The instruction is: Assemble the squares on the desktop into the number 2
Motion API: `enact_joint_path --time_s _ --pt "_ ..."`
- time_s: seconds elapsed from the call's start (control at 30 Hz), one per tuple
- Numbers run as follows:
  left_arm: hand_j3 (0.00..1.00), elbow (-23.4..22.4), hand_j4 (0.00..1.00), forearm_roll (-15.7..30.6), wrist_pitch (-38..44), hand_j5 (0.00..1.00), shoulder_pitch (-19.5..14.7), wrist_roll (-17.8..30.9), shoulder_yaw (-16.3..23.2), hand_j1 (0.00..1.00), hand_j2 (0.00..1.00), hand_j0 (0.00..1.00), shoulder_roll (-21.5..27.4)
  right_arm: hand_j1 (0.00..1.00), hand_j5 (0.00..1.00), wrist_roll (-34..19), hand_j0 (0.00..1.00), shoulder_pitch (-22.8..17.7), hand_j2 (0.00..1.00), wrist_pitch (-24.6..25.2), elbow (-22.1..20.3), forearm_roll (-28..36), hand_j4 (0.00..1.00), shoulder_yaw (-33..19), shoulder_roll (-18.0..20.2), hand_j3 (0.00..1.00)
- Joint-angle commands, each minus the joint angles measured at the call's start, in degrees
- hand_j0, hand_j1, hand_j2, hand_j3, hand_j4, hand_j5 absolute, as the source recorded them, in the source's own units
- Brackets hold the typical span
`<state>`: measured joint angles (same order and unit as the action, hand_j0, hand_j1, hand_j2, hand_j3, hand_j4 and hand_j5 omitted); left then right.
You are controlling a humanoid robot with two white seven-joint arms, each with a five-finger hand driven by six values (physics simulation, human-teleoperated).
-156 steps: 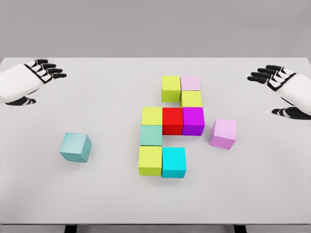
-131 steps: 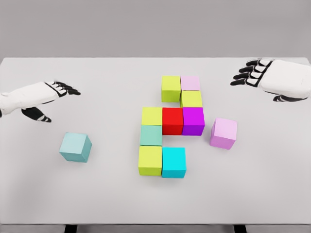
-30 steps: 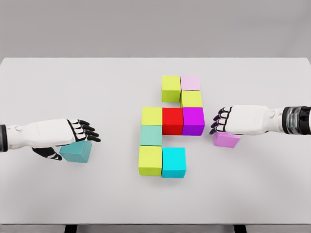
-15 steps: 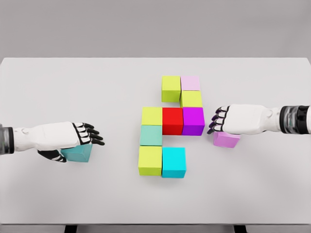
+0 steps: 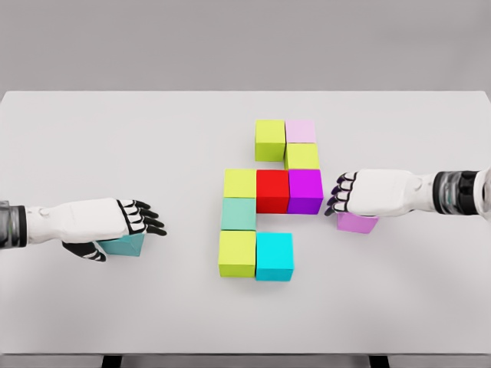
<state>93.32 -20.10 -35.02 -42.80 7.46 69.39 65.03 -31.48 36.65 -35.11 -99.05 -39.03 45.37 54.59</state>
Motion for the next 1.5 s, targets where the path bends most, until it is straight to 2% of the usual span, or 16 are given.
enact_joint_path --time_s 0.0,0.13,0.33,0.43,0.67,0.83,1.2,1.4,1.47 --pt "1.0 -0.51 1.0 0.23 0.02 1.0 0.0 0.01 -0.04 1.0 1.0 1.0 0.01 0.9 0.9 0.01 0.9 0.0 0.9 0.11 0.0 -0.26 0.9 0.07 -0.1 0.9" --pt "0.94 -0.86 0.94 0.15 0.02 0.94 0.0 0.01 -0.13 0.94 0.94 0.94 0.1 0.9 0.9 0.01 0.9 -0.09 0.9 0.11 0.09 -0.35 0.9 0.42 -0.54 0.9" --pt "0.67 -2.0 0.67 -0.29 0.02 0.67 -0.09 0.01 -0.22 0.67 0.67 0.67 0.1 0.89 0.89 0.01 0.89 -0.18 0.89 0.11 0.53 -1.14 0.89 0.69 -0.89 0.89" --pt "0.62 -2.53 0.62 -0.38 0.02 0.62 -0.09 0.1 -0.22 0.62 0.62 0.62 0.01 0.89 0.89 0.01 0.89 -0.18 0.89 0.11 0.53 -1.14 0.89 0.69 -0.89 0.89" --pt "0.62 -2.27 0.62 -0.29 0.02 0.62 -0.53 0.1 -0.31 0.62 0.62 0.62 -0.08 0.87 0.87 -0.07 0.87 -0.26 0.87 0.11 0.97 -2.11 0.87 0.95 -1.24 0.87" --pt "0.63 -2.44 0.63 -0.38 0.02 0.63 -0.88 0.1 -0.31 0.63 0.63 0.63 -1.13 0.75 0.75 -0.25 0.75 -0.26 0.75 0.11 0.88 -2.98 0.75 1.04 -1.15 0.75" --pt "0.63 -4.02 0.63 -0.29 0.02 0.63 -2.55 0.1 -0.39 0.63 0.63 0.63 -3.5 0.6 0.6 -0.25 0.6 -0.26 0.6 0.11 0.53 -2.37 0.6 0.51 -0.19 0.6" --pt "0.63 -5.61 0.63 -0.38 0.02 0.63 -3.69 0.1 -0.39 0.63 0.63 0.63 -5.61 0.56 0.56 -0.07 0.56 0.0 0.56 0.11 0.26 -1.05 0.56 0.16 1.83 0.56" --pt "0.63 -6.13 0.63 -0.29 0.02 0.63 -4.13 0.1 -0.39 0.63 0.63 0.63 -5.96 0.55 0.55 -0.07 0.55 0.0 0.55 0.11 -1.32 -0.96 0.55 0.16 3.41 0.55"
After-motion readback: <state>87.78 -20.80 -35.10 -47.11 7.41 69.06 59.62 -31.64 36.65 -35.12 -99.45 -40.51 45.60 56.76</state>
